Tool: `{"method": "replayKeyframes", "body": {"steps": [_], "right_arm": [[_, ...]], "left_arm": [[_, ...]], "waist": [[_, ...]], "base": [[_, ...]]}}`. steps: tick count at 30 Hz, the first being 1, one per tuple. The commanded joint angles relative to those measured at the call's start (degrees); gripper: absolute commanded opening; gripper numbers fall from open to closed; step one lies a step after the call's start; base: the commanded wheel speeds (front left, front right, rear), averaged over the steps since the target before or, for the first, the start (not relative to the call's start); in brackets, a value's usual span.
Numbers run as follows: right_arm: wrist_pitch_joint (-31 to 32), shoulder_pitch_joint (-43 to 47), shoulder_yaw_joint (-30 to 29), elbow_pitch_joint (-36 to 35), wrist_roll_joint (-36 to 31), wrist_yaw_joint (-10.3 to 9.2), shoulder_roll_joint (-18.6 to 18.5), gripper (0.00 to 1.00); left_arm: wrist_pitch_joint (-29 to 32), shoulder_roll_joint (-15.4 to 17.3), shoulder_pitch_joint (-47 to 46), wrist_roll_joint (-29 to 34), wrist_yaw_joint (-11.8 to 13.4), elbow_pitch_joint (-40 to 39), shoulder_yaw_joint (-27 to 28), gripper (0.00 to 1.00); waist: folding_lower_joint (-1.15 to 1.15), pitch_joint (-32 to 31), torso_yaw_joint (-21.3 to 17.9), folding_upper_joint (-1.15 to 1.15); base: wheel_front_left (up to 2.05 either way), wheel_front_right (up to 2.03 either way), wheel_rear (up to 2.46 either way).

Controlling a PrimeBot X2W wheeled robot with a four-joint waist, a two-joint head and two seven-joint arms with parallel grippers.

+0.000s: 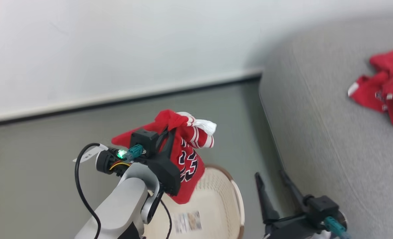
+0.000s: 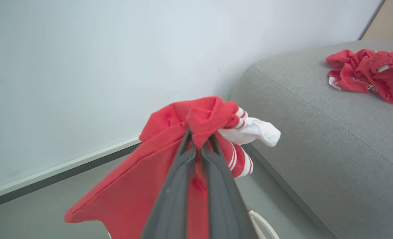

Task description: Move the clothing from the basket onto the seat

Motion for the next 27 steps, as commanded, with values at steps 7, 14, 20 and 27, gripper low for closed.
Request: {"method": "replayKeyframes", "body": {"steps": [7, 14, 20, 27], "right_arm": [[1.3, -2.5, 4.4, 3.0, 2.3, -0.02, -0.1, 1.0], [2.6, -5.9, 9.3, 6.1, 4.3, -0.02, -0.1, 1.0], [5.4, -8.5, 11.9, 9.6, 6.1, -0.02, -0.1, 1.0], [5.9, -11.5, 13.4, 13.0, 8.3, -0.02, -0.1, 1.0]], "left_arm": [[1.1, -0.1, -0.8, -1.4, 1.8, -5.9, -1.0, 0.0], [2.2, 0.0, -2.9, -2.1, 2.5, -9.9, -1.4, 0.0], [3.2, -0.1, -4.0, -3.7, 2.7, -12.8, -2.5, 0.0], [4.7, -0.1, -4.1, -4.9, 3.2, -16.3, -4.6, 0.0]], "waist": [[0.02, -12.9, 7.5, 0.01], [0.02, -14.4, 8.6, 0.01], [0.02, -15.0, 9.2, 0.01], [0.02, -15.4, 10.1, 0.01]], "base": [[0.0, 0.0, 0.0], [0.0, 0.0, 0.0], [0.0, 0.0, 0.0], [0.0, 0.0, 0.0]]}}
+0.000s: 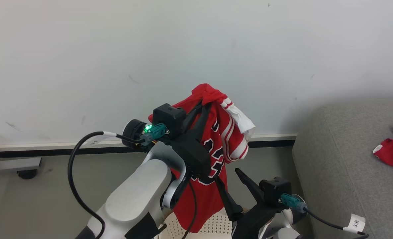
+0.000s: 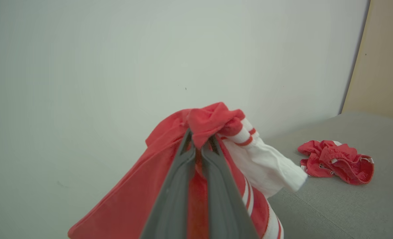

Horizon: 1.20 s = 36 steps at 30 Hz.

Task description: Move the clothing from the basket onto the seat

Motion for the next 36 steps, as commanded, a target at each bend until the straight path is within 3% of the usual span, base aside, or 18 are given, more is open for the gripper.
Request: {"method": "replayKeyframes", "body": {"steps": [1, 15, 30, 31, 32, 36], "right_arm": [[0.1, -0.8, 0.5, 0.6, 0.8, -0.02, -0.1, 1.0], [1.1, -6.6, 2.1, 6.7, 5.1, -0.02, -0.1, 1.0], [-1.4, -9.4, 2.1, 8.9, 4.8, -0.02, -0.1, 1.0], [-1.6, -9.5, 2.1, 9.0, 4.9, -0.02, -0.1, 0.36], [-1.6, -9.5, 2.1, 9.0, 4.9, -0.02, -0.1, 0.0], [-1.5, -9.6, 2.7, 9.2, 4.9, -0.02, -0.1, 0.0]], "left_arm": [[0.4, 0.0, -0.5, -0.4, 0.2, -0.9, -0.5, 0.0], [5.0, -0.1, 0.6, -5.2, 0.9, -10.3, -6.6, 0.0], [8.4, 0.0, 3.0, -11.2, 2.9, -16.6, -10.9, 0.0], [8.2, 0.0, 3.0, -11.1, 3.1, -16.3, -10.8, 0.0], [8.0, 0.2, 3.1, -11.0, 3.3, -15.9, -10.6, 0.0], [6.8, 0.8, 3.2, -10.6, 3.7, -14.7, -9.8, 0.0]], "waist": [[0.0, -0.2, 0.3, 0.0], [0.0, 0.0, 2.2, 0.0], [0.0, 0.4, 2.1, 0.0], [0.0, 0.4, 2.0, 0.0], [0.0, 0.5, 2.0, 0.0], [0.0, 0.6, 1.8, 0.0]], "base": [[0.0, 0.0, 0.0], [0.0, 0.0, 0.0], [0.0, 0.0, 0.0], [0.0, 0.0, 0.0], [0.0, 0.0, 0.0], [0.0, 0.0, 0.0]]}}
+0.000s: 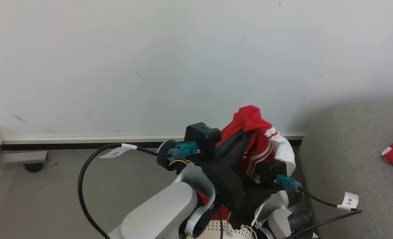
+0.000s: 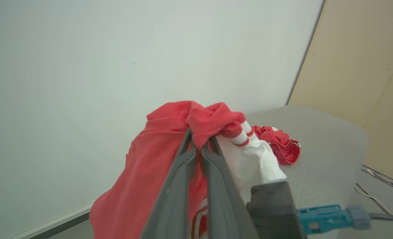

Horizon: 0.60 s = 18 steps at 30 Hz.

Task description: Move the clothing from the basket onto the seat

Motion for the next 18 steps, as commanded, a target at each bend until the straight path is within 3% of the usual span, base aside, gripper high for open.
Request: {"method": "replayKeyframes", "body": {"steps": [1, 2, 4, 5, 6, 7, 8, 18], "right_arm": [[-0.2, -0.6, 0.3, 0.0, 0.0, -0.02, 0.0, 0.0], [-0.2, -0.5, 0.4, 0.0, -0.1, -0.02, 0.0, 0.0], [-0.2, -0.3, 0.6, 0.0, -0.1, -0.02, 0.0, 0.0], [-0.2, -0.1, 0.6, 0.0, -0.1, -0.02, 0.0, 0.0], [-0.2, 0.0, 0.7, -0.1, -0.1, -0.02, 0.0, 0.0], [-0.2, 0.3, 0.7, -0.2, -0.2, -0.02, 0.0, 0.0], [-0.2, 0.5, 0.7, -0.3, -0.2, -0.02, 0.0, 0.0], [0.6, 3.1, 0.1, -2.5, -1.3, -0.01, 0.0, 0.0]], "left_arm": [[-0.6, 0.6, 0.5, 0.6, 0.3, 0.5, 0.3, 0.0], [-1.1, 1.0, 0.3, 1.3, 0.4, 1.1, 0.3, 0.0], [-2.2, 1.5, 0.6, 1.5, 0.3, 2.4, 0.7, 0.27], [-2.7, 1.9, 0.5, 2.0, 0.3, 3.2, 0.7, 0.34], [-3.5, 2.2, 0.6, 1.9, 0.3, 3.9, 1.0, 0.49], [-4.2, 2.5, 0.8, 2.0, 0.2, 4.6, 1.2, 0.84], [-4.9, 3.0, 0.9, 2.4, 0.2, 5.5, 1.3, 1.0], [-13.4, 7.9, 3.5, 4.2, -1.0, 12.5, 3.5, 1.0]], "waist": [[0.0, 0.1, -0.1, 0.0], [0.0, 0.1, -0.2, 0.0], [0.0, 0.3, -0.4, 0.0], [0.0, 0.3, -0.5, 0.0], [0.0, 0.4, -0.6, 0.0], [0.0, 0.5, -0.8, 0.0], [0.0, 0.6, -1.0, 0.0], [0.0, 1.4, -4.2, 0.0]], "base": [[0.0, 0.0, 0.0], [0.0, 0.0, 0.0], [0.0, 0.0, 0.0], [0.0, 0.0, 0.0], [0.0, 0.0, 0.0], [0.0, 0.0, 0.0], [0.0, 0.0, 0.0], [0.0, 0.0, 0.0]]}}
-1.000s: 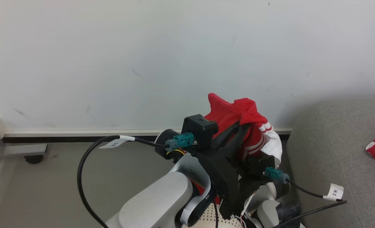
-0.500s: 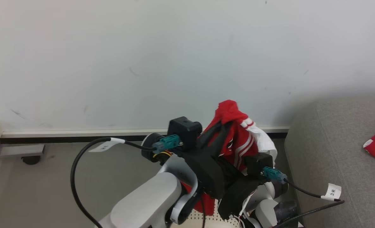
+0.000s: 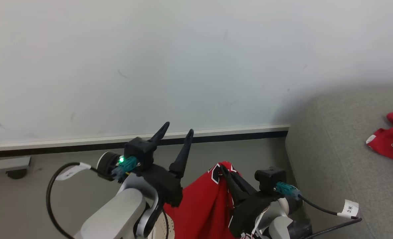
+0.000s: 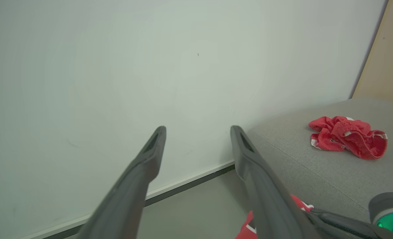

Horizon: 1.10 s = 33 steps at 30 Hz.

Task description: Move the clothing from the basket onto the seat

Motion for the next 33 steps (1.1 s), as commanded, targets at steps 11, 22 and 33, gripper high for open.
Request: {"method": "replayKeyframes", "body": {"steps": [11, 22, 33], "right_arm": [[2.1, 3.6, -5.4, -4.5, -5.0, 0.0, 0.0, 0.0], [4.9, 3.6, -7.1, -10.2, -7.2, 0.0, -1.0, 0.0], [6.0, -5.5, -5.3, -14.4, -6.8, 0.0, -4.4, 0.0]], "left_arm": [[-3.6, 5.4, 11.3, 4.5, -4.5, -5.4, 6.1, 1.0], [-3.6, 5.0, 28.3, 9.3, -11.4, -13.9, 18.1, 1.0], [-3.6, 2.2, 39.7, 18.6, -14.1, -23.0, 27.5, 1.0]], "waist": [[0.0, 1.1, -4.9, 0.0], [0.0, 2.5, -12.0, 0.0], [0.0, 8.9, -25.1, 0.0]], "base": [[0.0, 0.0, 0.0], [0.0, 0.0, 0.0], [0.0, 0.0, 0.0]]}}
